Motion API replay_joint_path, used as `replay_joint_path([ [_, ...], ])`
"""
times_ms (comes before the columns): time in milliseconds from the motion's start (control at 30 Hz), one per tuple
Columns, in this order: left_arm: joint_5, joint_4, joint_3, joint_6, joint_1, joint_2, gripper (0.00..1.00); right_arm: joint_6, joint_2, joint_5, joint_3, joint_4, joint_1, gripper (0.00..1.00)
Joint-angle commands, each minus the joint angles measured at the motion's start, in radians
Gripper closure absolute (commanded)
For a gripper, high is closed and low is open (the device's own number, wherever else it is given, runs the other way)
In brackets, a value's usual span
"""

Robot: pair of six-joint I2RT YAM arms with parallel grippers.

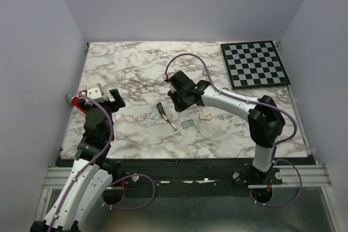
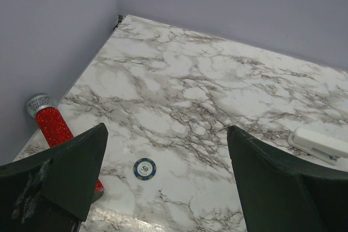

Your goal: Load the staples into the stapler

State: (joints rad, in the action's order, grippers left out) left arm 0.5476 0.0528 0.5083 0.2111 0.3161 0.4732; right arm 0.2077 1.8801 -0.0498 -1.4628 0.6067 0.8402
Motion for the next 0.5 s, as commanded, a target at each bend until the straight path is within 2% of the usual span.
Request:
replay_joint_path([
  [0,-0.017,-0.005,-0.005,0.001,0.001,0.005,0.01,-0.042,-0.022,0.044,0.041,-0.093,0.052,0.78],
  [467,-0.015,-0.005,-0.005,-0.001,0.001,0.002,0.01,-0.025,-0.001,0.064,0.111,-0.171,0.128,0.78],
])
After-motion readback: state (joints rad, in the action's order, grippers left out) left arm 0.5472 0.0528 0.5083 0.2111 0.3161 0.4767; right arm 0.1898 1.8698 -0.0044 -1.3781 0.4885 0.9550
